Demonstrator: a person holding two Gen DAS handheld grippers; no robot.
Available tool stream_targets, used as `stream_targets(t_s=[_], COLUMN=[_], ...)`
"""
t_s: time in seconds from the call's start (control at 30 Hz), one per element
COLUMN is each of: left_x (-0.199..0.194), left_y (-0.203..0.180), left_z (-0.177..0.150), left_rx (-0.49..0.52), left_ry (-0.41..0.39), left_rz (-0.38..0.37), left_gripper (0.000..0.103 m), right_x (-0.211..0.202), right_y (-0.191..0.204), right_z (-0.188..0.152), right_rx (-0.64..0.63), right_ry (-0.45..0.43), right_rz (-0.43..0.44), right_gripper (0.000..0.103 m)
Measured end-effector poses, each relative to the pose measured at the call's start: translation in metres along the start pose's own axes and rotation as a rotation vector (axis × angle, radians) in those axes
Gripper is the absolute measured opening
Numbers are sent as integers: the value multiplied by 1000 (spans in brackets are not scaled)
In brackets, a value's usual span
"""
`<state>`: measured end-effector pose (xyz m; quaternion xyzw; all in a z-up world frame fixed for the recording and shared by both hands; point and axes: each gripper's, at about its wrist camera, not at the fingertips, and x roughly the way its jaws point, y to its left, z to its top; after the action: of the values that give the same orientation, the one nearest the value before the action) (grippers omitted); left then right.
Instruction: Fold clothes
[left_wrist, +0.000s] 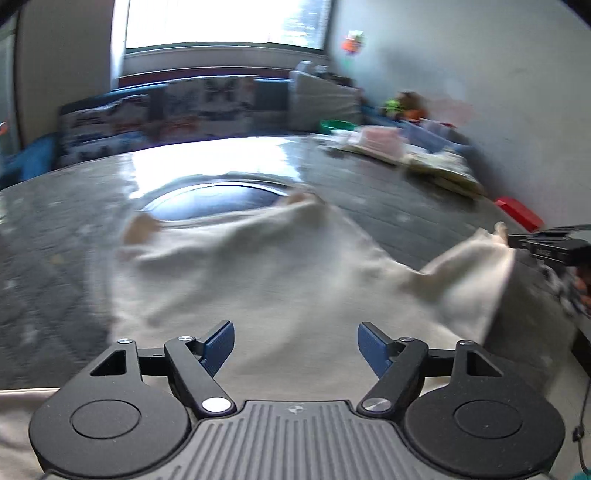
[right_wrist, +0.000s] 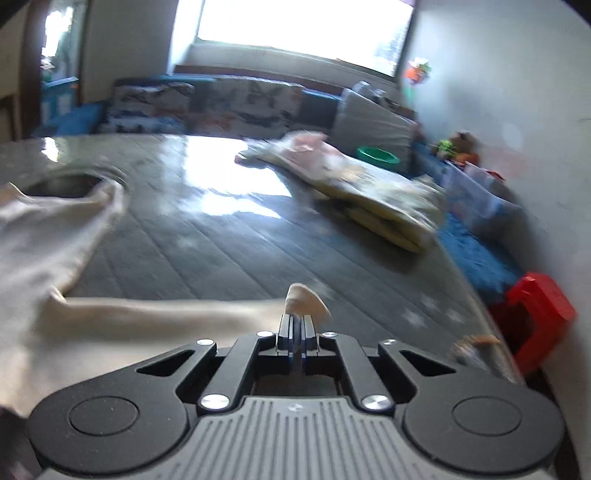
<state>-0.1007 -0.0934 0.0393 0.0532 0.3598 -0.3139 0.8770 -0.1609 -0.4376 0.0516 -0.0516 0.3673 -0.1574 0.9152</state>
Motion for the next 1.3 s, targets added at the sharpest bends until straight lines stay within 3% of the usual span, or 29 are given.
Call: stream_targets(t_s=[0.17, 0.27, 0.43, 0.57, 0.7, 0.83, 0.93, 1.13, 1.3], left_x=[-6, -11, -22, -25, -24, -34, -31, -29, -37], left_y=[-21, -27, -33, -32, -29, -27, -24, -21, 7], left_z=[-13, -21, -34, -46, -56, -52, -52, -52, -28], left_rx=[76, 110, 144, 147, 132, 138, 130, 136, 88], left_ry=[1, 1, 7, 35, 70, 46, 56, 75, 20], left_rz=[-95, -132, -187, -208, -231, -248, -254, -250, -158], left_gripper=[72, 72, 72, 72, 72, 72, 73, 74, 74], right_x=[3, -1, 6, 23, 29, 16, -1, -28, -23], right_y=[-18, -11, 11, 24, 20, 23, 34, 82, 108], right_z=[-16, -10, 0, 1, -2, 3, 8, 17, 32], right_rx=[67, 68, 20, 7, 27, -21, -65, -191, -260], right_ry=[41, -7, -38, -16, 1, -7, -33, -65, -61], right_rz=[-45, 13, 135, 180, 165, 153, 222, 442, 505], right_gripper=[7, 13, 35, 35, 44, 44, 46, 51, 51])
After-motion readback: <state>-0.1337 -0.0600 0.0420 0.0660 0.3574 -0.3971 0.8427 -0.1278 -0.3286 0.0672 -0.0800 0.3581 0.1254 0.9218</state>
